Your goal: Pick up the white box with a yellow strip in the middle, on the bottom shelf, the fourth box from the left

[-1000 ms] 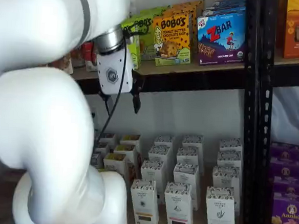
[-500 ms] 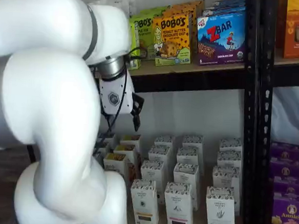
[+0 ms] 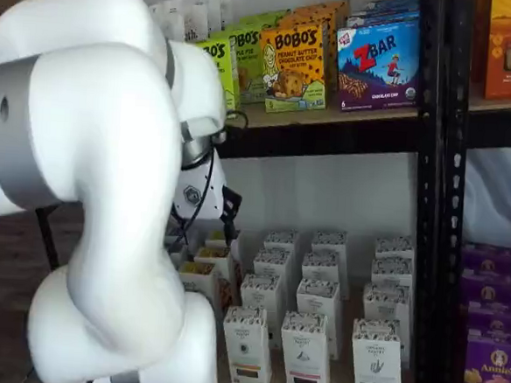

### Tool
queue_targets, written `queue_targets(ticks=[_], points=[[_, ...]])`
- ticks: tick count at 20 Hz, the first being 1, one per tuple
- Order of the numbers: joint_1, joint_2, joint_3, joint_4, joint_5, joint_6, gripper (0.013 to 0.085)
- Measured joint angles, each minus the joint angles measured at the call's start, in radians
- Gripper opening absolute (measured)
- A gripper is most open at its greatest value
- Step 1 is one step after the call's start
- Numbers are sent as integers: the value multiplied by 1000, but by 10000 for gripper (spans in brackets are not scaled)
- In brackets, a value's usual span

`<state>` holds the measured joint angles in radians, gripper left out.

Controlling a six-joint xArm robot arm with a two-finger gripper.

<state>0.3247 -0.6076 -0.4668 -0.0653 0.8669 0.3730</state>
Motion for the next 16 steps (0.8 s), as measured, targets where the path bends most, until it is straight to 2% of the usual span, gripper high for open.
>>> queue_targets(ticks=[2, 11, 16], points=[[4, 19, 23, -10, -73, 12, 850], [9, 184, 13, -7, -201, 22, 850], [-1, 327, -6, -33, -332, 38, 850]])
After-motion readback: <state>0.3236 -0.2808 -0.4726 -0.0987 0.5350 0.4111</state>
